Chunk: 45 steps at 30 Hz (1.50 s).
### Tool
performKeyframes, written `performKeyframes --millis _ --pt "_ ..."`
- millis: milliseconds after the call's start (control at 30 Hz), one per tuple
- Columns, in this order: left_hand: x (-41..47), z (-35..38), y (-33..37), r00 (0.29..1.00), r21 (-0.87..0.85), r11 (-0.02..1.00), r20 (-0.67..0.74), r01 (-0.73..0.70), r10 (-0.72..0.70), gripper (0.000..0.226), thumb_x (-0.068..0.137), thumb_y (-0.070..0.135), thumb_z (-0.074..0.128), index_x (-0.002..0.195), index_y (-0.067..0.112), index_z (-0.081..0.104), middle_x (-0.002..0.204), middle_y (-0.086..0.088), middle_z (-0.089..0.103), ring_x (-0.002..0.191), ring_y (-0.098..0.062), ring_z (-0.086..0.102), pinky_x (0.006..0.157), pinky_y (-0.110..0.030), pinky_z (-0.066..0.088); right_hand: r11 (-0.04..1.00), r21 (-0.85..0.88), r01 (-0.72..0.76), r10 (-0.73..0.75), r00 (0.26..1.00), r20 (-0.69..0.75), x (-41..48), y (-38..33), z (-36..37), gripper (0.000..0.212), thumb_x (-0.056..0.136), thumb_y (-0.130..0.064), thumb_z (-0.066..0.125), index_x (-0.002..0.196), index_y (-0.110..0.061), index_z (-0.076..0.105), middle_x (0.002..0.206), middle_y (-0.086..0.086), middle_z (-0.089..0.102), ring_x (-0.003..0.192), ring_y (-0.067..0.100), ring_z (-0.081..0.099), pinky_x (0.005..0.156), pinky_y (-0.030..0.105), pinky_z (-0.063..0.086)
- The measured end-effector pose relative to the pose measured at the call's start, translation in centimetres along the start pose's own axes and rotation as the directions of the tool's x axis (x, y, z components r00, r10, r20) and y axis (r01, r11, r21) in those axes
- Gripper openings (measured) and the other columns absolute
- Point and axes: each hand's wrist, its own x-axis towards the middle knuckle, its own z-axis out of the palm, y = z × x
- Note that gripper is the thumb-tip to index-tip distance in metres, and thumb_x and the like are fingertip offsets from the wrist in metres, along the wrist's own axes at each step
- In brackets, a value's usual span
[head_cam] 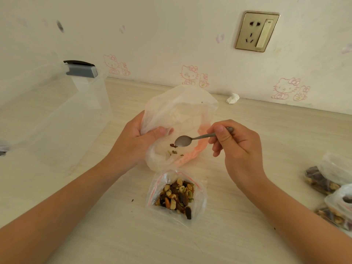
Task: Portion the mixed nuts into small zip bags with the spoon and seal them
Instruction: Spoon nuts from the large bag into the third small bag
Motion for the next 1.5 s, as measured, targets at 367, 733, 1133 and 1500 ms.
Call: performKeyframes --millis 367,733,1133,1500 --pt "0.2 -0.3 -0.6 0.987 0.050 0.991 -0.109 0.127 -0.121 0.031 0.095 0.023 0.071 0.126 0.024 0.067 0.111 -0.002 0.080 0.104 -0.022 0.077 0.088 -0.047 0.063 0.996 -0.090 0.024 -0.017 0.996 0.084 0.1 0.0 -0.1 0.022 0.103 -0.023 0.056 0.094 -0.021 0.076 0.075 -0.002 0.069 0.061 0.017 0.062 0.054 0.026 0.051" --pt "0.4 -0.2 -1.0 0.977 0.062 0.981 -0.114 0.186 -0.178 0.023 0.100 0.013 0.068 0.122 0.018 0.067 0.104 -0.005 0.081 0.099 -0.023 0.079 0.078 -0.037 0.065 0.986 -0.168 0.010 0.013 0.990 0.139 0.1 0.1 0.1 0.023 0.102 -0.027 0.056 0.098 -0.019 0.077 0.078 -0.009 0.070 0.065 0.015 0.064 0.057 0.023 0.050" --pt "0.0 -0.1 -0.4 0.982 0.251 0.953 -0.120 0.171 -0.144 0.022 0.096 0.036 0.072 0.117 0.035 0.068 0.104 0.012 0.079 0.093 -0.007 0.076 0.070 -0.023 0.060 0.962 -0.273 0.027 -0.009 0.998 0.069 0.3 -0.7 0.1 0.024 0.101 -0.033 0.052 0.086 -0.030 0.071 0.070 -0.008 0.067 0.056 0.017 0.060 0.050 0.036 0.050" --pt "-0.4 0.5 0.3 0.964 0.369 0.891 -0.146 0.263 -0.224 0.003 0.094 0.028 0.072 0.095 0.026 0.074 0.088 0.002 0.080 0.078 -0.014 0.078 0.075 -0.039 0.064 0.968 -0.207 -0.141 0.113 0.983 -0.143 1.1 -1.4 -0.7 0.030 0.101 -0.025 0.055 0.074 -0.023 0.068 0.060 0.000 0.066 0.043 0.015 0.058 0.043 0.021 0.046"
